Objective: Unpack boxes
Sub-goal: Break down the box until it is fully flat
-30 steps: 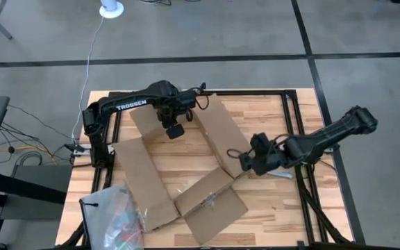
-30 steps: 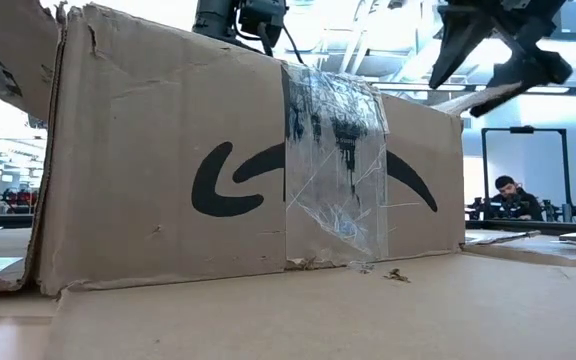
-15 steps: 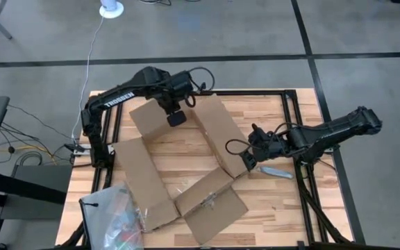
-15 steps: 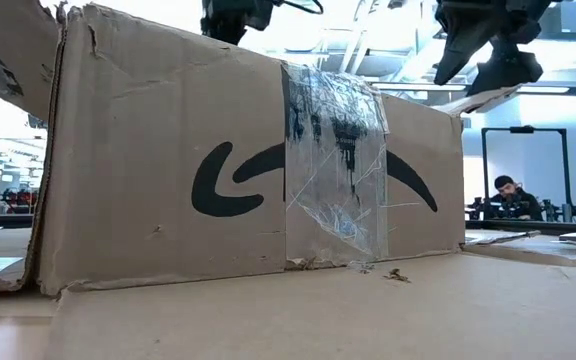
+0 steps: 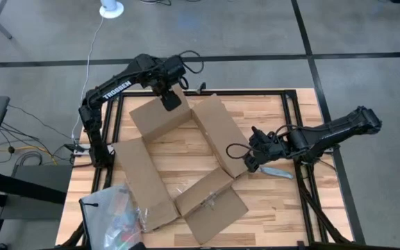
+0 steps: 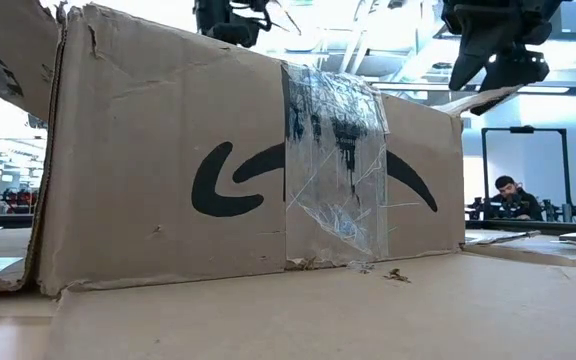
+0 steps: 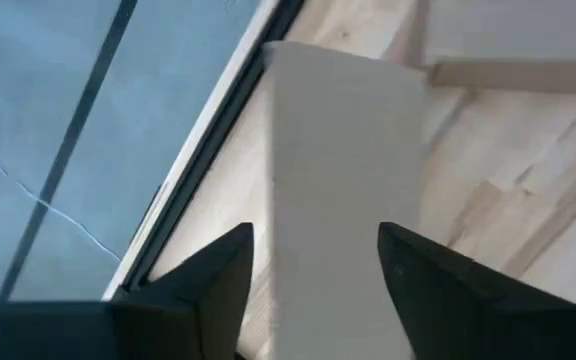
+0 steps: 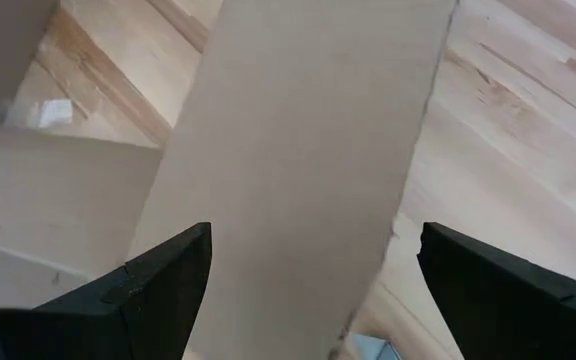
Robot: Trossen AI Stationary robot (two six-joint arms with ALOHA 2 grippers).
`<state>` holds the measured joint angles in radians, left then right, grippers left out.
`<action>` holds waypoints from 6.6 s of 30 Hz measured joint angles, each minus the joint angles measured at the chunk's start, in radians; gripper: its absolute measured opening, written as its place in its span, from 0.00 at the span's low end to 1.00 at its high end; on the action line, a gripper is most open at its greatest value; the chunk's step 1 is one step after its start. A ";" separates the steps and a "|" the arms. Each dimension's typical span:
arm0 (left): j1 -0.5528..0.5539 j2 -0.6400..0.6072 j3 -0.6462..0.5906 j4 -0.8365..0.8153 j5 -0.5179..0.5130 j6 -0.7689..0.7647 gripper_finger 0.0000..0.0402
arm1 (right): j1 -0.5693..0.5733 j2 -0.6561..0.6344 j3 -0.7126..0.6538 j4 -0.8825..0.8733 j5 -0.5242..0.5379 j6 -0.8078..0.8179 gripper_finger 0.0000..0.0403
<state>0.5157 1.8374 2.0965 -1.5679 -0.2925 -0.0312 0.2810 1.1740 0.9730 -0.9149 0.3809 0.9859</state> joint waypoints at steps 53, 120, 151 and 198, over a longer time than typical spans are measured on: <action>-0.075 0.000 -0.349 -0.004 0.542 -0.311 0.00 | -0.022 0.064 -0.001 -0.145 0.040 0.175 0.83; -0.207 -0.087 -0.423 -0.003 0.428 -0.560 0.45 | -0.385 0.058 -0.031 0.098 -0.178 -0.621 0.83; -0.398 0.021 -0.087 0.965 0.629 -0.658 0.42 | -0.272 0.027 0.017 0.044 -0.149 -0.613 0.83; -0.421 0.413 -0.571 1.541 0.837 -0.767 0.42 | 0.142 0.031 -0.236 0.245 -0.010 0.142 0.83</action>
<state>0.0950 2.2501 1.5250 -0.0270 0.5447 -0.7984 0.4228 1.2053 0.7371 -0.6694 0.3709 1.1275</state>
